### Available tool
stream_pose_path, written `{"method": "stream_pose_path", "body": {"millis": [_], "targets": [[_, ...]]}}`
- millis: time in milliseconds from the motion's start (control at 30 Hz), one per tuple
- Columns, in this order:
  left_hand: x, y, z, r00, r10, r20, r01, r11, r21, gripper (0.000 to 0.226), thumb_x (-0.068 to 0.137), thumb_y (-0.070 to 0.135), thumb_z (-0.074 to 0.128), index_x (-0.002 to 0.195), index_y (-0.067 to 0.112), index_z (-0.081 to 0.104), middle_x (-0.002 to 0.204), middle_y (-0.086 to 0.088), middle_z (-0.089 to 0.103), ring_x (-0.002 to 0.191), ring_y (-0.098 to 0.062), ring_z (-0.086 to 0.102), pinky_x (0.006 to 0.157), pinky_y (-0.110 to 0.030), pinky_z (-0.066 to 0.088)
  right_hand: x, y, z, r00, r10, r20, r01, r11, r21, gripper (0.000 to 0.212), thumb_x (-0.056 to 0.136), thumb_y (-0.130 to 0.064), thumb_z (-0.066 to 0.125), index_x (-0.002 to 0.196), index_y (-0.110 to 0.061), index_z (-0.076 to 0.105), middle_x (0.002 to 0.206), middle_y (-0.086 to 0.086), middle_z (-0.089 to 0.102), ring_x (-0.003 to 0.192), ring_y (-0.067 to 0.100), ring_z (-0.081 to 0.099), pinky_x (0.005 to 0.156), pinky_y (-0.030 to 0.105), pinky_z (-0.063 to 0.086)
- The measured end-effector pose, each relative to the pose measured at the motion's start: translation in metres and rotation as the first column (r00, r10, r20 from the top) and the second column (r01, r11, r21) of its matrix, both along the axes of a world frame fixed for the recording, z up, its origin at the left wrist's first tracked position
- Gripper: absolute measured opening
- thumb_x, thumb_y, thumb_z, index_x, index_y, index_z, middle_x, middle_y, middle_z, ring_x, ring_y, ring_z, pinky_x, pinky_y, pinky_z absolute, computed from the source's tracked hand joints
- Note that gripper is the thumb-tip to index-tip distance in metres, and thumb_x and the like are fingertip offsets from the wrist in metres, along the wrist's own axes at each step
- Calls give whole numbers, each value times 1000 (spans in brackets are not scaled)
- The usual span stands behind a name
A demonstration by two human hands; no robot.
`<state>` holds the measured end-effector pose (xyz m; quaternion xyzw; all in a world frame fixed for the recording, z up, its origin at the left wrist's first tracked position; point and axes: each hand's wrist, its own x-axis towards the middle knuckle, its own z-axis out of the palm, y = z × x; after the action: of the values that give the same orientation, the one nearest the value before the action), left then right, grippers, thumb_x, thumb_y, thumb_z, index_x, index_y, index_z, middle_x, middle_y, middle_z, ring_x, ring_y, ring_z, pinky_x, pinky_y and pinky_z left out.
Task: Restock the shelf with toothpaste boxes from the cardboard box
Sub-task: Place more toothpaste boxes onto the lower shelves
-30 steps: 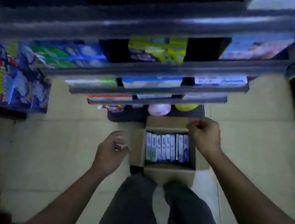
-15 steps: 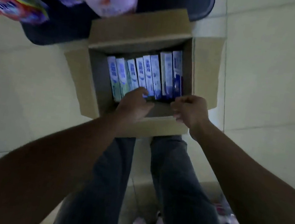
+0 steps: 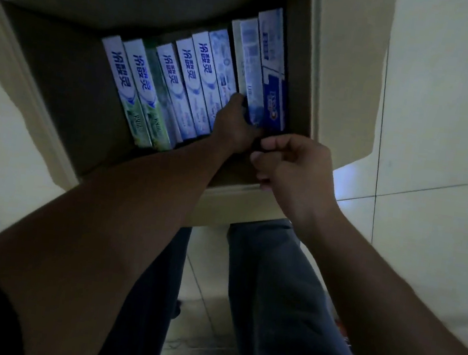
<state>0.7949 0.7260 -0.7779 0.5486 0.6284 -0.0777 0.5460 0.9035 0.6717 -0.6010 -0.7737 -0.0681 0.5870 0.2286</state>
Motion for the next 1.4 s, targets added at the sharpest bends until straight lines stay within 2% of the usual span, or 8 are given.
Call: {"method": "stream_pose_path", "body": {"millis": [267,433,633,833,967,1067,1267,1400], "targets": [[-38,16,19,974,108,-200,-110,994,3,32,72,27,85,100,21,69,89,4,66,79,-13,62,64,-20,44,1,13,4,995,-89,-44,86,994,-68,12,88,-5,73,100,-2,70,74,10,66,62,18,60,57,29,52],[-66,26,92,922,388,-2,-374,887,-273,33,59,13,62,85,-4,73,81,-22,65,76,-23,60,71,-41,49,3,21,11,991,-133,-15,132,990,-49,10,90,-11,74,99,-9,70,76,5,67,59,15,60,56,28,51],[-91,16,181,913,352,205,-242,874,-422,37,65,5,59,98,-3,73,70,-9,69,66,-20,62,61,-27,49,8,38,28,963,-236,-130,238,971,-1,45,90,-35,75,128,-21,55,94,1,74,58,18,62,43,26,43],[-65,23,160,965,182,189,-114,939,-326,26,62,9,50,76,-4,68,70,-15,56,69,-22,50,65,-33,34,34,27,34,944,-331,2,327,934,140,23,87,-16,76,105,-14,61,71,11,72,51,17,56,42,27,41],[-26,24,136,939,105,328,-18,966,-256,32,63,5,49,76,27,68,63,2,62,61,-15,54,59,-27,38,39,21,26,960,-151,237,121,983,136,51,74,-52,80,114,-32,56,76,4,71,67,14,69,59,36,57],[-5,17,121,907,177,383,-53,948,-314,40,60,5,46,86,19,72,70,-6,65,65,-20,58,57,-26,38,53,32,19,920,-192,341,149,978,149,48,74,-58,77,102,-22,65,83,-3,71,76,21,73,67,48,61],[8,17,68,765,639,73,-609,757,-237,19,76,10,56,90,14,68,71,4,65,64,-14,60,60,-24,44,64,22,25,927,-216,306,142,959,246,24,80,-37,82,89,-18,68,85,4,75,78,25,74,67,49,61],[27,16,26,880,470,-64,-471,851,-233,52,54,39,69,98,12,62,96,-9,71,84,-22,67,80,-35,55,76,7,35,880,-399,256,331,904,272,24,84,-26,82,90,-7,69,76,10,71,65,27,72,55,36,58]]}}
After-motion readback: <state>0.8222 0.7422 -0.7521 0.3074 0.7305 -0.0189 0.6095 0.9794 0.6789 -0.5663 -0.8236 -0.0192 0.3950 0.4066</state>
